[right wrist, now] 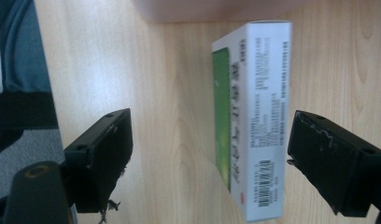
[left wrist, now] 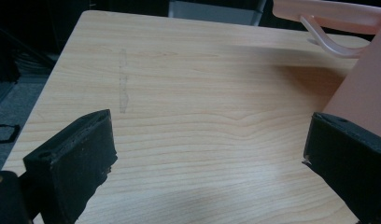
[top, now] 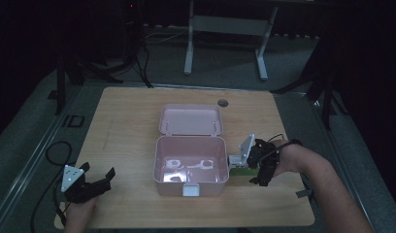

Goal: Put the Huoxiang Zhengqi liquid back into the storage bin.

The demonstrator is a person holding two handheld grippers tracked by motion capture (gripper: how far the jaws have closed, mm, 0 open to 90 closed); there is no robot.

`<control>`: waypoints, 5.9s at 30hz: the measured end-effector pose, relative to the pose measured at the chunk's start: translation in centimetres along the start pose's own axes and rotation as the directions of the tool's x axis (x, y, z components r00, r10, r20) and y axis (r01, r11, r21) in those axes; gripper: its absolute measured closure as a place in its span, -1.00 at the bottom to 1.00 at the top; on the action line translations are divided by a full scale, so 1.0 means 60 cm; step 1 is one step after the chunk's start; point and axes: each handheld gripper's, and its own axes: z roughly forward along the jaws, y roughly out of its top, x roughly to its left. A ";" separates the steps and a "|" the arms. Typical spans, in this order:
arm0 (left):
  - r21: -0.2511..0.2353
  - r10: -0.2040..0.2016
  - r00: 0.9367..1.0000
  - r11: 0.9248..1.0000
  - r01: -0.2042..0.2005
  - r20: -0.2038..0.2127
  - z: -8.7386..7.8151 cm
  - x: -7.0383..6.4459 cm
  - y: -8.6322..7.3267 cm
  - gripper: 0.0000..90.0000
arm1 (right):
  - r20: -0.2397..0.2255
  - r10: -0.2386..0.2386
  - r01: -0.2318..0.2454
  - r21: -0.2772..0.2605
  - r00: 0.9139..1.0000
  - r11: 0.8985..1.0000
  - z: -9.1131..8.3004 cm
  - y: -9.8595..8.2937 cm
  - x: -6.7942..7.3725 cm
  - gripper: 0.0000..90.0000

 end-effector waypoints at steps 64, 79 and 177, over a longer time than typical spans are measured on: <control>0.011 0.011 1.000 1.000 -0.011 0.002 0.003 0.000 -0.001 -0.95 | -0.092 0.089 -0.068 0.215 0.992 0.974 0.073 0.016 -0.083 0.38; 0.006 0.001 1.000 1.000 -0.001 -0.002 0.003 0.002 -0.002 -0.95 | -0.029 0.129 -0.122 0.181 0.991 0.976 -0.053 0.024 -0.072 0.38; -0.001 -0.004 1.000 1.000 0.004 0.004 0.001 0.002 -0.001 -0.95 | -0.060 -0.103 0.112 0.167 0.993 0.980 -0.071 0.297 0.014 0.38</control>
